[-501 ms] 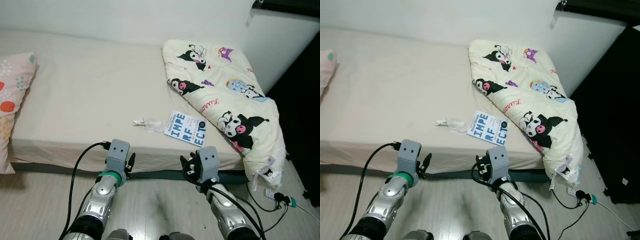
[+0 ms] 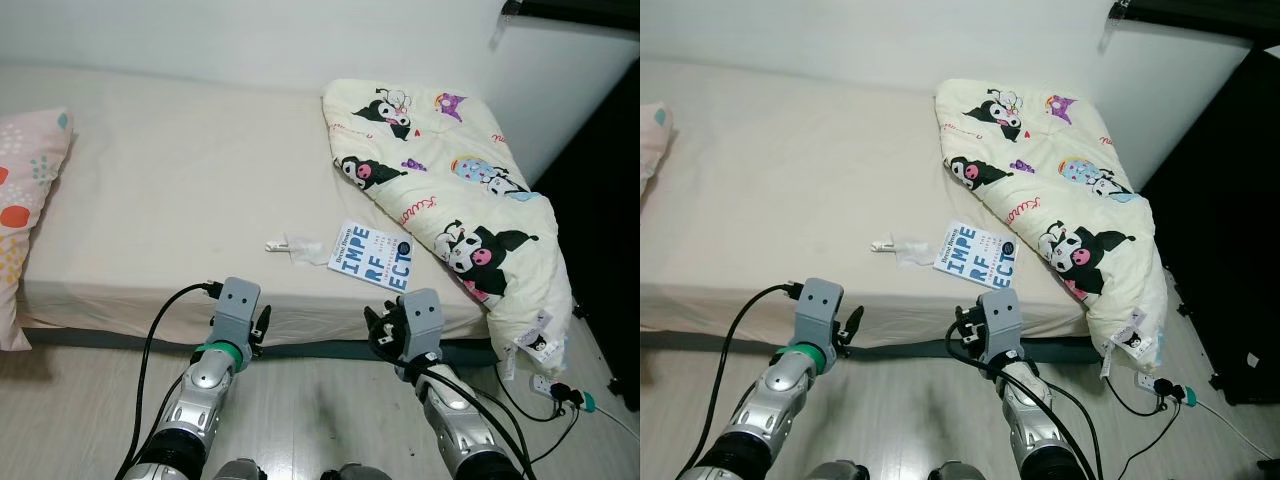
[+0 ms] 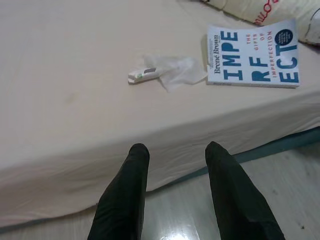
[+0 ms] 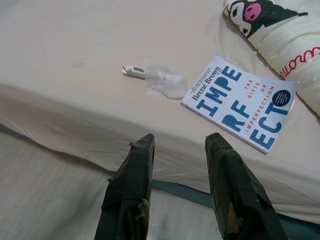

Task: Clean up the room

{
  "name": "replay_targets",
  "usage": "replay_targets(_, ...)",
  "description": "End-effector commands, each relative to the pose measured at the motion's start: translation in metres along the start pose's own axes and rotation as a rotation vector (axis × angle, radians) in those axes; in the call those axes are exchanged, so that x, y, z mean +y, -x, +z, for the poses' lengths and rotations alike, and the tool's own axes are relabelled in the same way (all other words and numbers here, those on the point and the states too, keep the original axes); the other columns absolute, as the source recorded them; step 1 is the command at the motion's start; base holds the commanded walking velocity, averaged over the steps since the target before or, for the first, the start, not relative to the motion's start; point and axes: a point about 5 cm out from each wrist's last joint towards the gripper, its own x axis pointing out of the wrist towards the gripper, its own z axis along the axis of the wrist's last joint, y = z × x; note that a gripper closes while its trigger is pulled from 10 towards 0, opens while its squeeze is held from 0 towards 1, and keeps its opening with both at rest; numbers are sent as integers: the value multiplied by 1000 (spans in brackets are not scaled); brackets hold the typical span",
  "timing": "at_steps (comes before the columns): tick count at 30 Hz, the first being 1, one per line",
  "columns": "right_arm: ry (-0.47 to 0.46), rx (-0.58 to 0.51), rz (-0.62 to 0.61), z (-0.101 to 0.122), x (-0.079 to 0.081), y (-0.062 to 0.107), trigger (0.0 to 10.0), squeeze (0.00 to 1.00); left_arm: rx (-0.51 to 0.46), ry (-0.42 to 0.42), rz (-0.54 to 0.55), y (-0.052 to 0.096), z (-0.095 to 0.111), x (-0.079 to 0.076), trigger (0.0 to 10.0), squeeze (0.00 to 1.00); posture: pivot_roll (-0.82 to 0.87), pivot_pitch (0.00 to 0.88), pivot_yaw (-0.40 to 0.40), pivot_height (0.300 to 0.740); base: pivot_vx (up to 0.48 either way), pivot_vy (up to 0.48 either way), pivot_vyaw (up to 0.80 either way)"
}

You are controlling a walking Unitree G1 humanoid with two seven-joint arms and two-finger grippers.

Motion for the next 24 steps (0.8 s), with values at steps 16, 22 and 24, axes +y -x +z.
replay_targets(16, 25, 14, 86, 4, 8, -8, 10000, 0, -1, 32, 16, -7, 5, -6, 10000, 0, 61, 0, -89, 740, 0, 0, 0)
replay_targets(22, 25, 6, 95, 9, 8, -13, 10000, 0, -4, 37, 31, -7, 5, -4, 10000, 0, 76, 0, -100, 740, 0, 0, 0)
replay_targets(24, 24, 6, 98, 9, 9, -14, 10000, 0, -6, 36, 34, -7, 6, -4, 10000, 0, 79, 0, -99, 740, 0, 0, 0)
